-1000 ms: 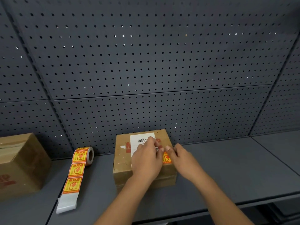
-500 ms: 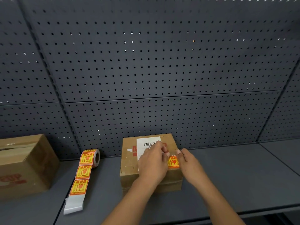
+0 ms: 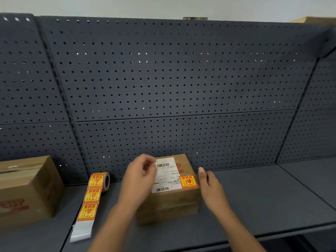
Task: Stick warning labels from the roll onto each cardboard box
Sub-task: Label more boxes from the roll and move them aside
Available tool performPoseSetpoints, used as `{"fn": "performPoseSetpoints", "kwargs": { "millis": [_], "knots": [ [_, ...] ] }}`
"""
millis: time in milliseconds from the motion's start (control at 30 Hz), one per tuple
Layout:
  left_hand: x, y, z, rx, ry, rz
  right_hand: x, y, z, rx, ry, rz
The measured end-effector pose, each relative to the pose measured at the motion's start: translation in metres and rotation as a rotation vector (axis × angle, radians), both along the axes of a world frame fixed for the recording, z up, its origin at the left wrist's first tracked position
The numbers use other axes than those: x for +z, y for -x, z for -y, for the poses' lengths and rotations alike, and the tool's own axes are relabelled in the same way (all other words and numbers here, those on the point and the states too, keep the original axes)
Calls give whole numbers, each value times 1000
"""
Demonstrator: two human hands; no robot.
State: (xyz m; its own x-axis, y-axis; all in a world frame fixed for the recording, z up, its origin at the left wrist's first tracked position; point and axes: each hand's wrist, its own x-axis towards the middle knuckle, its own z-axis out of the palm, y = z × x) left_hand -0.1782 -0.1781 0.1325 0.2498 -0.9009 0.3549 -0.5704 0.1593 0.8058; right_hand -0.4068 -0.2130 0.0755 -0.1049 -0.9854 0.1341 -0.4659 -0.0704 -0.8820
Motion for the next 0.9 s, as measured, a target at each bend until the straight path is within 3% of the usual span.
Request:
{"fn": "performPoseSetpoints", "kwargs": {
  "millis": [67, 133, 233, 400, 533, 900],
  "knots": [
    [-7, -34, 3, 124, -37, 21, 4, 3, 0, -1, 22, 16],
    [-15, -55, 7, 173, -205, 8, 12, 5, 6, 10, 46, 40],
    [-24, -58, 3, 122, -434, -203, 26, -1, 18, 68, -32, 70],
    [-34, -42, -8, 26, -596, -420, 25, -10, 38, 147, -285, -7],
    [-39, -31, -15, -36, -583, -478, 11, -15, 33, 237, -408, 140],
    [-43, -27, -34, -188, -297, -592, 23, -7, -7, 320, -123, 258]
  ]
}}
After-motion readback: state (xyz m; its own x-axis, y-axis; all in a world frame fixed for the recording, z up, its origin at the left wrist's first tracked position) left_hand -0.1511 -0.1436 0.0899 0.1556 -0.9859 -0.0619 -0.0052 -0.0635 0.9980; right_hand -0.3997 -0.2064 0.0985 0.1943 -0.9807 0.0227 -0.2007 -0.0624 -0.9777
